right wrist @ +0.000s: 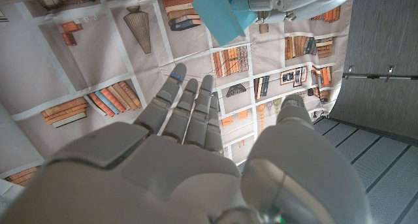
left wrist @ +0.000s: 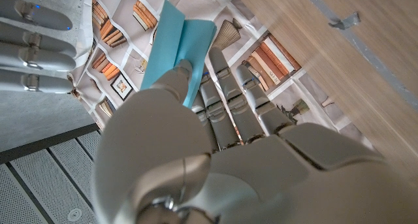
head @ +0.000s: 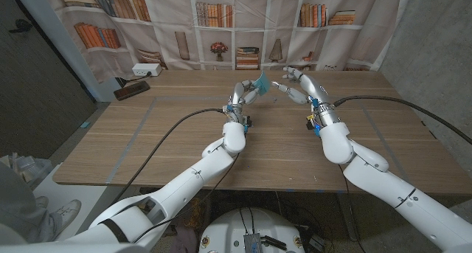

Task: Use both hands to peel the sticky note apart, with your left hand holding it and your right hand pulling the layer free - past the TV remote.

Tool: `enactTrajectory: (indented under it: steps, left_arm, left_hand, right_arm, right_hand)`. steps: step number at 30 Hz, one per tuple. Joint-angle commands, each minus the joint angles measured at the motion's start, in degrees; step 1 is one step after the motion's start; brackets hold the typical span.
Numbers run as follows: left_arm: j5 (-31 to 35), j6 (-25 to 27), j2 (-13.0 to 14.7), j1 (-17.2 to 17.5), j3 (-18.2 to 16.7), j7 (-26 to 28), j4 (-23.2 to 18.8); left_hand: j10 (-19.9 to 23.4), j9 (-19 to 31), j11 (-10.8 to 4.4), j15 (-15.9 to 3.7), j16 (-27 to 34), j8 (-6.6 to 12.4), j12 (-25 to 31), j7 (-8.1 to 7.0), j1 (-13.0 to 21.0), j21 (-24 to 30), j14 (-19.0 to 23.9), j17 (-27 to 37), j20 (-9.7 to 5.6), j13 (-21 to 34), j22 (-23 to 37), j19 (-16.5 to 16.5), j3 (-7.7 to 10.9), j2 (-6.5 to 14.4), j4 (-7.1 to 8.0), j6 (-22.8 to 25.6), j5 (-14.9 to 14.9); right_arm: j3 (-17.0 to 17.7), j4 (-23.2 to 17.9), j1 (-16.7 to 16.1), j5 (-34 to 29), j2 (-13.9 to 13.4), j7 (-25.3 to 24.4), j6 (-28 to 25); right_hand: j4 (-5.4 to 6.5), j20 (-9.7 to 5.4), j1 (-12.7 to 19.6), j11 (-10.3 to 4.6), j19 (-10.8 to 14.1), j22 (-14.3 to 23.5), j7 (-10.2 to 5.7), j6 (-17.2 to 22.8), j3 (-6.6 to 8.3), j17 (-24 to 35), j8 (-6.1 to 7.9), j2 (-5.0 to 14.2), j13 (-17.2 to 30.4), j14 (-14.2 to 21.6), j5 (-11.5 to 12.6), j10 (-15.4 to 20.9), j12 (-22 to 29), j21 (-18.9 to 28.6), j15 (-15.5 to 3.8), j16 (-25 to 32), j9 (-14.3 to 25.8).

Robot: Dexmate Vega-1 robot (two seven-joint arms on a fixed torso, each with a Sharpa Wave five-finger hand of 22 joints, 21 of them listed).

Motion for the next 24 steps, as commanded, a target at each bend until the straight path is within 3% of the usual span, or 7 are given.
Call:
enactTrajectory:
  steps: [1, 9, 12, 18, 24]
  left_arm:
    - [1.34, -0.28, -0.52, -0.76, 1.27, 0.47, 1.35]
    - [4.35, -0.51, -0.97, -1.16, 2.33, 3.66, 2.65]
    - [6.50, -0.26, -0.66, -1.68, 3.21, 4.81, 3.19]
    - [8.74, -0.44, -0.27, -2.45, 4.47, 5.40, 3.94]
    - [8.84, -1.33, -0.29, -2.56, 4.87, 5.16, 4.43]
  left_hand:
    - [3.25, 0.25, -3.25, -6.12, -0.32, -0.10, -0.05, 0.41, 2.09, 0.48, 0.44, 0.11, -2.06, 0.22, 0.04, -0.26, -0.11, 1.79, 0.23, 1.03, 0.36]
    - [3.20, 0.25, -3.25, -6.10, -0.48, -0.26, -0.20, 0.39, 2.05, 0.71, 0.30, 0.05, -1.99, 0.29, -0.03, -0.36, -0.10, 1.83, 0.31, 1.07, 0.38]
    - [3.14, 0.24, -3.20, -6.05, -0.50, -0.36, -0.29, 0.41, 2.03, 0.88, 0.31, 0.05, -1.86, 0.33, -0.06, -0.24, -0.11, 1.85, 0.36, 1.04, 0.38]
    - [3.30, 0.25, -3.23, -6.05, -0.57, -0.49, -0.43, 0.24, 2.01, 1.16, 0.32, 0.02, -1.83, 0.32, -0.13, -0.26, -0.12, 1.85, 0.41, 1.15, 0.40]
    - [3.33, 0.25, -3.22, -6.02, -0.64, -0.54, -0.53, 0.11, 2.02, 1.32, 0.28, 0.01, -1.83, 0.38, -0.19, -0.33, -0.12, 1.82, 0.40, 1.32, 0.40]
  right_arm:
    - [-1.24, -1.23, 1.16, -1.64, 0.40, 2.43, -2.16]
    - [-1.75, -2.23, 1.60, -2.30, 1.06, 2.92, -4.55]
    - [-1.86, -2.27, 1.88, -1.79, 0.84, 3.76, -4.48]
    - [-2.42, -2.67, 2.44, -1.94, 0.58, 5.04, -5.45]
    - [-2.84, -3.02, 3.35, -1.29, 0.52, 7.13, -7.45]
  right_hand:
    - [-0.50, 1.39, 0.15, -1.06, -1.13, -0.07, -0.32, -0.17, 0.09, -0.17, -0.05, -0.93, 0.28, -1.37, 0.29, 0.21, -0.27, -0.75, 1.43, -0.39, 0.08]
    - [-1.21, 2.46, 1.18, 1.02, -3.07, -0.64, 2.07, 1.27, 0.46, -0.52, 0.49, -0.67, 0.22, -2.34, 0.26, 2.14, 0.40, -1.91, 1.22, -0.03, 0.02]
    - [-1.77, 2.56, 2.21, 1.64, -2.79, -0.99, 2.79, 1.36, 0.82, -0.70, 0.44, -0.46, 0.16, -1.42, 0.23, 2.47, 0.46, -2.08, 2.76, 0.39, -0.02]
    - [-1.90, 3.13, 2.62, 0.67, -3.31, -1.32, 2.76, 1.12, 1.07, -0.74, 0.28, 0.02, 0.12, -2.76, 0.18, 1.61, 0.07, -2.62, 2.69, 0.01, -0.01]
    - [-2.26, 2.96, 3.58, 2.31, -3.62, -1.54, 2.75, 1.42, 1.59, -0.80, 0.35, 0.72, 0.09, -3.00, 0.32, 2.04, 0.18, -3.02, 2.09, 0.10, -0.03]
